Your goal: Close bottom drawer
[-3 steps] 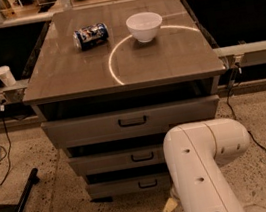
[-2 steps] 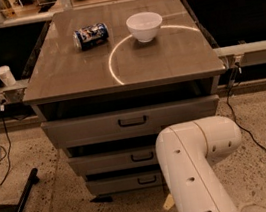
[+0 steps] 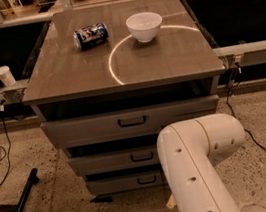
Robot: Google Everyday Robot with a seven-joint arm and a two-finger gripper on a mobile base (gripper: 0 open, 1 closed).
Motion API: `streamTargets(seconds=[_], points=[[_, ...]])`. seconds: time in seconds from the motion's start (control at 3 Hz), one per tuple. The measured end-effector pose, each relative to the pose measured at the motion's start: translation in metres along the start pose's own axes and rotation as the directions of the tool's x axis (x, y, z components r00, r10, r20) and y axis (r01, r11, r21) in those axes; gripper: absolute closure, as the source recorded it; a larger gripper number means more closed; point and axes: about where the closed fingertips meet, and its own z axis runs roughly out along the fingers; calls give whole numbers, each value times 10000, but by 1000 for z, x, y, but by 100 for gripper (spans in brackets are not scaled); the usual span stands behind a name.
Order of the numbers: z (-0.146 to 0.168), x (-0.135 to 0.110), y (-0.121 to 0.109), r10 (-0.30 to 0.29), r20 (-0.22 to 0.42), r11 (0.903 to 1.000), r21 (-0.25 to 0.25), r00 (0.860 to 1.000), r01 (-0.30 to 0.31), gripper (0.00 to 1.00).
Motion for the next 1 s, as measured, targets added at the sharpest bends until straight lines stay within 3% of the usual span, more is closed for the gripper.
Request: streamTargets(seconds=[0.33,1.0], points=[[-19,11,-14,382,21,9977,553,9993,-382,0],[-41,41,-29,1255,-97,9836,1314,9920,-1231,0]])
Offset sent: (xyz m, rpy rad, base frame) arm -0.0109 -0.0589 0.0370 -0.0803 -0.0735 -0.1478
